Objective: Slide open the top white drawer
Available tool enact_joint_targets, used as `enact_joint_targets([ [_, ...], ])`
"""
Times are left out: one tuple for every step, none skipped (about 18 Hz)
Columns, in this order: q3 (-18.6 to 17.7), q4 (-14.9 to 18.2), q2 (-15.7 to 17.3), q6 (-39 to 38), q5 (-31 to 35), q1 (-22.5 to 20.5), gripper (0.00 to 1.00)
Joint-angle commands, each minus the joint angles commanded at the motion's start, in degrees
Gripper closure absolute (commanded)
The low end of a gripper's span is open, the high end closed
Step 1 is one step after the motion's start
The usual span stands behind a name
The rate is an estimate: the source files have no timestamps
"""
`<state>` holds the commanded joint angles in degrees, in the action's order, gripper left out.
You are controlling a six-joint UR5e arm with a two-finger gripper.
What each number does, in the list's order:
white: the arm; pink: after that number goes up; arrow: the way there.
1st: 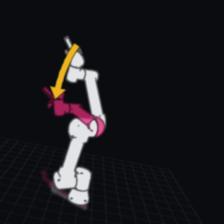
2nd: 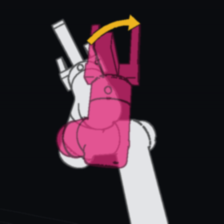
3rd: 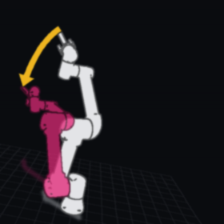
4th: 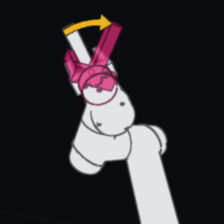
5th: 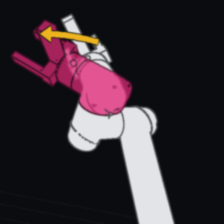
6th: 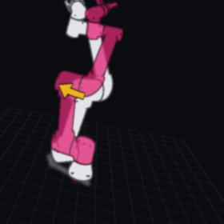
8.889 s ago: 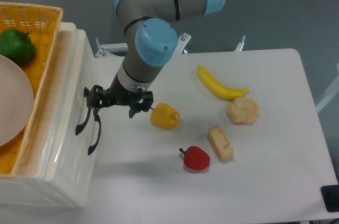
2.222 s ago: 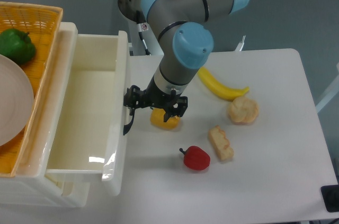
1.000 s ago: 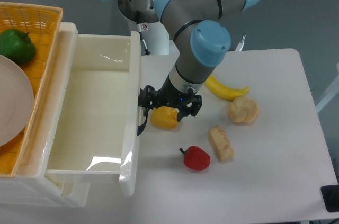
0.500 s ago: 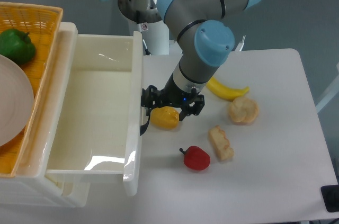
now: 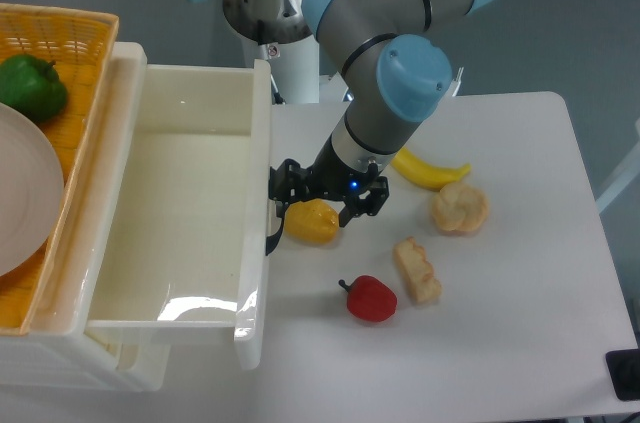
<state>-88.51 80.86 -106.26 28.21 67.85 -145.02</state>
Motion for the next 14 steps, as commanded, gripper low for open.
enact_joint_targets([
  [0.0, 0.0, 0.0, -0.1, -0.2, -0.2, 0.0],
  [0.1, 0.3, 0.1, -0.1, -0.4, -0.4, 0.0],
  [0.2, 0.4, 0.1, -0.1, -0.4, -0.4, 0.0],
  [0.3, 0.4, 0.2, -0.1, -0.3, -0.6, 0.0],
  [0.4, 0.4, 0.4, -0.1, -0.4, -1.1, 0.0],
  [0.4, 0.3, 0.5, 0.2, -0.4, -1.7, 0.0],
  [0.8, 0.1, 0.5, 0.3, -0.4, -1.9, 0.0],
  [1.4, 0.0, 0.5, 0.4, -0.4, -2.1, 0.0],
  [1.9, -0.2, 0.5, 0.5, -0.1, -2.2, 0.0],
  [2.3, -0.5, 0.4, 1.4, 0.1, -2.3, 0.0],
  [2.9, -1.2, 0.2, 3.1, 0.2, -2.4, 0.0],
  [3.1, -2.0, 0.1, 5.2, 0.3, -2.4, 0.0],
  [3.1, -2.7, 0.0, 6.8, 1.0, -2.4, 0.0],
  [3.0, -3.5, 0.0, 7.9, 2.9, -2.5, 0.0],
])
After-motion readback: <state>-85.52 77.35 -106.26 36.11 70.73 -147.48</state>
